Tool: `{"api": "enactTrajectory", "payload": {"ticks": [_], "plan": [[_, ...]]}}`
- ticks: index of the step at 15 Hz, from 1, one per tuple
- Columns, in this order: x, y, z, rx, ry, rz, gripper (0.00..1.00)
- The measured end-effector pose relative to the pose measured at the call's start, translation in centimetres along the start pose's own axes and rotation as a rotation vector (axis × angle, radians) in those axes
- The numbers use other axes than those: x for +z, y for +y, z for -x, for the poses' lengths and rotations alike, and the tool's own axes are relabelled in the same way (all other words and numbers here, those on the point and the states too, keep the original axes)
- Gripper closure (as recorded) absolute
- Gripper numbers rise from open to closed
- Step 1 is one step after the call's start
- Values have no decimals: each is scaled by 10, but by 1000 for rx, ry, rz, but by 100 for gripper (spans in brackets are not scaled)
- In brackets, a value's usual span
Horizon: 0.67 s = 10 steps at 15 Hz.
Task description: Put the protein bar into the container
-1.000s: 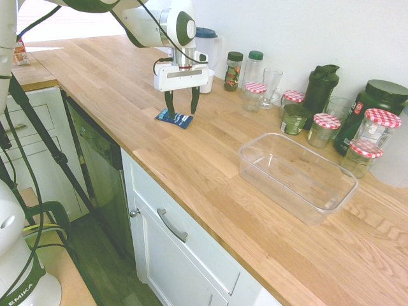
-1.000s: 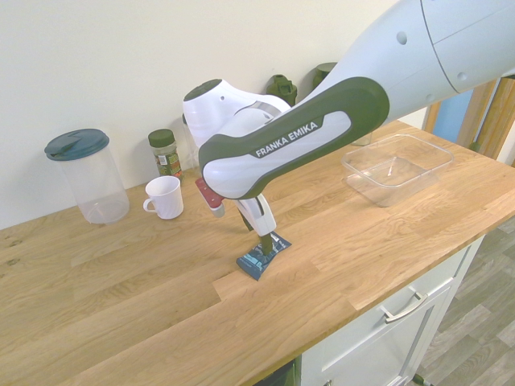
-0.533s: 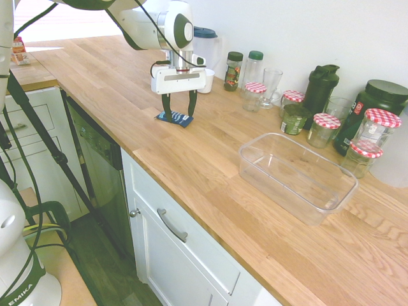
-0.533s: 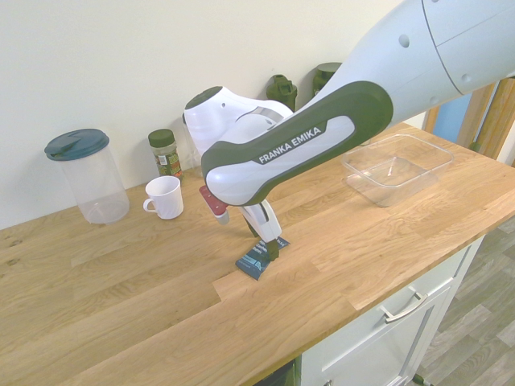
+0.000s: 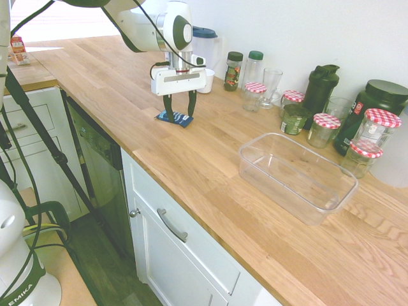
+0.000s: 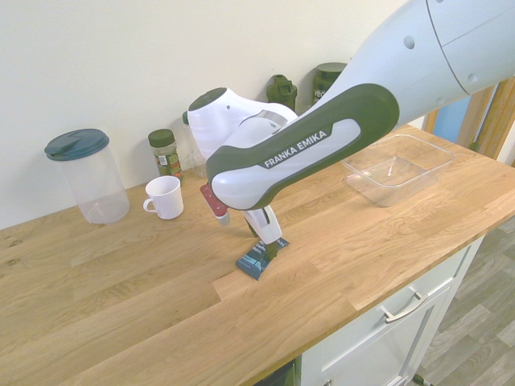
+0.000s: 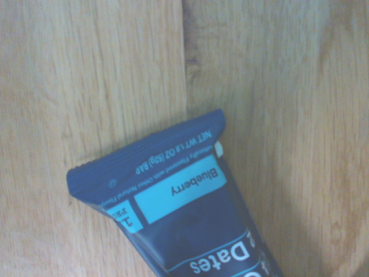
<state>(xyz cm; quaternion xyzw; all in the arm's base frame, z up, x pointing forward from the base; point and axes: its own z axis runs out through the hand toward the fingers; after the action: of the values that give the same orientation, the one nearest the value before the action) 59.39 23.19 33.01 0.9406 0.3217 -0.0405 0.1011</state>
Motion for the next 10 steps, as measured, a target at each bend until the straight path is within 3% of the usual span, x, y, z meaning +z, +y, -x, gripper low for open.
{"api": "enactTrajectory", "payload": {"ticks": [10], "plan": [[1, -2, -1, 4, 5, 23, 100]]}}
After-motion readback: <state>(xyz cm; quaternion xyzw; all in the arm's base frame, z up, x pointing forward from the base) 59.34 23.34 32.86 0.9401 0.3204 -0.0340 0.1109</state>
